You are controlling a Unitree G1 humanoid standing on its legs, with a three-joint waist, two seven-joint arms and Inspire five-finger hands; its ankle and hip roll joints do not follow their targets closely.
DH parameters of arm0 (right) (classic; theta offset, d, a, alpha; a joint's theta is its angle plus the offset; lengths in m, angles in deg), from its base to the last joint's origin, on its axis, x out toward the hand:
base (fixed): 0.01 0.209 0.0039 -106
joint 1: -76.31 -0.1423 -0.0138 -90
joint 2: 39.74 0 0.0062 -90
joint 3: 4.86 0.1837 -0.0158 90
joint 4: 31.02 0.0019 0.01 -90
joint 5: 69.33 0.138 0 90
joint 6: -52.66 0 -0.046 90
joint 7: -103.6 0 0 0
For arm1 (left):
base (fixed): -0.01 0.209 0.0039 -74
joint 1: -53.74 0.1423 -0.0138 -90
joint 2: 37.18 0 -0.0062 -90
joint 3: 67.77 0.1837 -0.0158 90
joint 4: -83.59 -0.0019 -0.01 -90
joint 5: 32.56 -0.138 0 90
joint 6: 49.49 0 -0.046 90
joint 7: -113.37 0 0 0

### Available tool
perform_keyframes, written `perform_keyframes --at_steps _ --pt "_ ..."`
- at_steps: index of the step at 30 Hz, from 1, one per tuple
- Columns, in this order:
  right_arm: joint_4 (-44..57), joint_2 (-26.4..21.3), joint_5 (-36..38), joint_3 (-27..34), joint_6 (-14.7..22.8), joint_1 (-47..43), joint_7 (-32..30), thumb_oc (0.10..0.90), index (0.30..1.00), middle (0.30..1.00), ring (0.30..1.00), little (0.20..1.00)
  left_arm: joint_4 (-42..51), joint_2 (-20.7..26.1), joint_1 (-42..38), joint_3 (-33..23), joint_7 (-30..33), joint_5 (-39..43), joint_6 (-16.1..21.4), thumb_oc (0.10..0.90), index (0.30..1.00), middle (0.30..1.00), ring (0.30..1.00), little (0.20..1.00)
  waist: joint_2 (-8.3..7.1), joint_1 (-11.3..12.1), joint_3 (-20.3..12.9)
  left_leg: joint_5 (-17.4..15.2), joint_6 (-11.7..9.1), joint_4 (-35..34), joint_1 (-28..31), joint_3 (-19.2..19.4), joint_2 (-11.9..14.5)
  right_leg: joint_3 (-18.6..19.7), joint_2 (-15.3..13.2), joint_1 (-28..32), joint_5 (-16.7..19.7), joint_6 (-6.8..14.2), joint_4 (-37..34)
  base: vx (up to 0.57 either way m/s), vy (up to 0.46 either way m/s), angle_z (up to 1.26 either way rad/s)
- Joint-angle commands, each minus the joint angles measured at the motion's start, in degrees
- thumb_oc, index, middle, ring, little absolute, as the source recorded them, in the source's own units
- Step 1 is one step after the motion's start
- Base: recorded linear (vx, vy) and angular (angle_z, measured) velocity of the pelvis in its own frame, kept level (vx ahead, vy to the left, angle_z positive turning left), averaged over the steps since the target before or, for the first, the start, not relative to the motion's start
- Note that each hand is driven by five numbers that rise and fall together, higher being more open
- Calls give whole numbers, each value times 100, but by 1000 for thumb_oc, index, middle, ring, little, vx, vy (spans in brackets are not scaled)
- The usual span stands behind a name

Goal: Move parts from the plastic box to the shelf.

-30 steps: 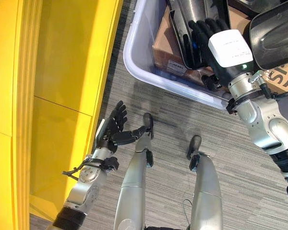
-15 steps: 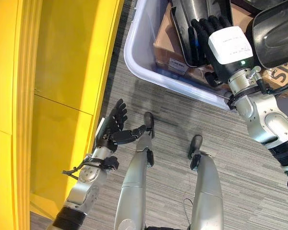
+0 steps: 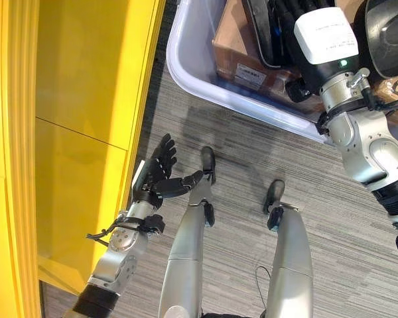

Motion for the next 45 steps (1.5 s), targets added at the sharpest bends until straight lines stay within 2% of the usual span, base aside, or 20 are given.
perform_keyframes --at_steps 1,10,11,12,23,28,36,37,39,42,44,45 --pt "-358 -372 -44 -278 -32 -620 -321 900 1000 1000 1000 1000 507 -34 -133 111 116 -69 616 900 1000 1000 1000 1000 616 182 -67 -1534 -224 1169 -97 -233 -47 -113 147 -267 4 -48 34 0 0 0" --pt "-584 -304 107 -417 -156 -694 -284 900 1000 1000 1000 1000 533 -28 -119 54 63 -54 719 900 1000 1000 1000 1000 713 218 -67 -1642 -189 1538 -554 -332 -67 43 120 -751 -131 -99 492 -2 -1 0" --pt "-661 -294 177 -447 -136 -675 -334 447 366 366 366 366 509 -23 -118 46 49 -33 743 900 1000 1000 1000 1000 720 223 -67 -1658 -179 1605 -653 -366 -67 72 115 -849 -157 -110 582 0 0 0" --pt "-783 -270 213 -485 -103 -695 -387 400 300 300 300 300 472 -28 -121 40 -13 -48 787 900 1000 1000 1000 1000 730 238 -67 -1664 -173 1625 -698 -379 -77 83 120 -887 -172 -117 606 -19 -28 5" --pt "-1096 -312 198 -486 -29 -732 -535 400 300 300 300 300 509 62 -82 -33 -91 39 824 900 1000 1000 1000 1000 735 241 -67 -1694 -181 1757 -778 -454 -92 140 140 -947 -198 -97 741 -1 -3 0" --pt "-1329 -309 115 -599 280 -790 -643 400 300 300 300 300 489 83 -54 -23 -138 35 897 900 1000 1000 1000 1000 756 262 -67 -1674 -182 1733 -714 -464 -93 127 148 -869 -193 -96 710 0 0 0" --pt "-1241 -252 106 -677 508 -715 -708 400 300 300 300 300 527 132 -23 -65 -208 48 912 900 1000 1000 1000 1000 737 290 -67 -1611 -178 1553 -384 -465 -108 43 147 -512 -157 -82 514 -12 -9 0" --pt "-1122 -242 135 -629 658 -617 -771 400 300 300 300 300 544 132 11 -83 -202 44 935 900 1000 1000 1000 1000 715 275 -67 -1583 -178 1451 -211 -448 -110 10 174 -342 -138 -76 411 -36 -18 3" --pt "-974 -216 170 -568 718 -492 -827 400 300 300 300 300 562 146 50 -106 -197 42 946 900 1000 1000 1000 1000 682 258 -67 -1558 -190 1347 -39 -419 -102 -28 190 -156 -120 -72 289 -43 -21 3" --pt "-560 -75 238 -240 1039 -4 -1122 400 300 300 300 300 640 177 176 -211 -180 -3 935 900 1000 1000 1000 1000 560 199 -67 -1466 -245 980 539 -344 -59 -150 239 456 -46 -55 -112 -43 -25 2" --pt "-405 -14 178 -108 1174 153 -1158 400 300 300 300 300 646 201 211 -246 -190 -22 943 900 1000 1000 1000 1000 514 180 -67 -1439 -263 862 726 -321 -46 -188 248 661 -9 -38 -260 -37 -33 0" --pt "-151 61 114 14 1339 311 -1155 400 300 300 300 300 656 211 236 -312 -176 -56 933 900 1000 1000 1000 1000 435 157 -67 -1400 -288 695 973 -301 -15 -237 270 950 61 -22 -499 -44 -48 -3"
